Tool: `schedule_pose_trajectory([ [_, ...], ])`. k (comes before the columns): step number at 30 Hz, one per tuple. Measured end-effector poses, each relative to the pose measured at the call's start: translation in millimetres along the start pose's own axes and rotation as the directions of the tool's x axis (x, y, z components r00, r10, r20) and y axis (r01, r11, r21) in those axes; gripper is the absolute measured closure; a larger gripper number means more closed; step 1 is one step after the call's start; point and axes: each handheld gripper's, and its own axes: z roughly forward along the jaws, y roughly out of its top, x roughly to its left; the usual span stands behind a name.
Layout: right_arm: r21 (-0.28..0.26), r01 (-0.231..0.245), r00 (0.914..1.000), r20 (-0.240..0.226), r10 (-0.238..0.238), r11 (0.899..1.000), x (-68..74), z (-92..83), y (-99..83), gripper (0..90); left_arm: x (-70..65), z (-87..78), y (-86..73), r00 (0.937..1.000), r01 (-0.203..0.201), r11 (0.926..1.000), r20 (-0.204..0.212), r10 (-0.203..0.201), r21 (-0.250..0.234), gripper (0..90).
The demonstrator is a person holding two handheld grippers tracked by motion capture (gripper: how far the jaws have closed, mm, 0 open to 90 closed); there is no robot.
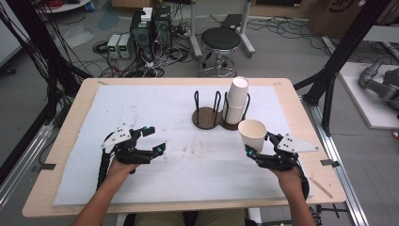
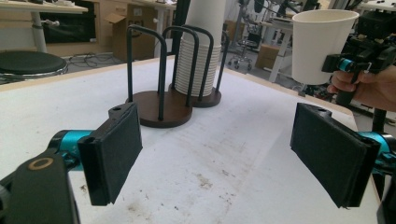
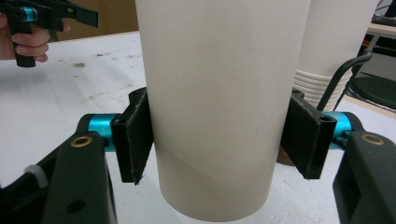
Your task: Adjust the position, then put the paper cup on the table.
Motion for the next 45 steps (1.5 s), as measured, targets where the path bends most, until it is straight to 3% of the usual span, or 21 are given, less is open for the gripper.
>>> schedule_pose_trajectory([
  [38,-0.026,-0.017,0.9996,0.021,0.018,1.000,-3.2,-0.3,-2.8,33.3,-2.1,0.3,-1.9,0.9999,-0.010,0.9998,-0.012,0.011,0.017,16.6],
  [45,-0.029,-0.064,0.9965,0.052,0.066,0.998,-11.0,-0.8,-11.0,33.3,-2.4,2.6,-2.8,0.9999,-0.009,0.9997,-0.009,0.009,0.024,16.6],
])
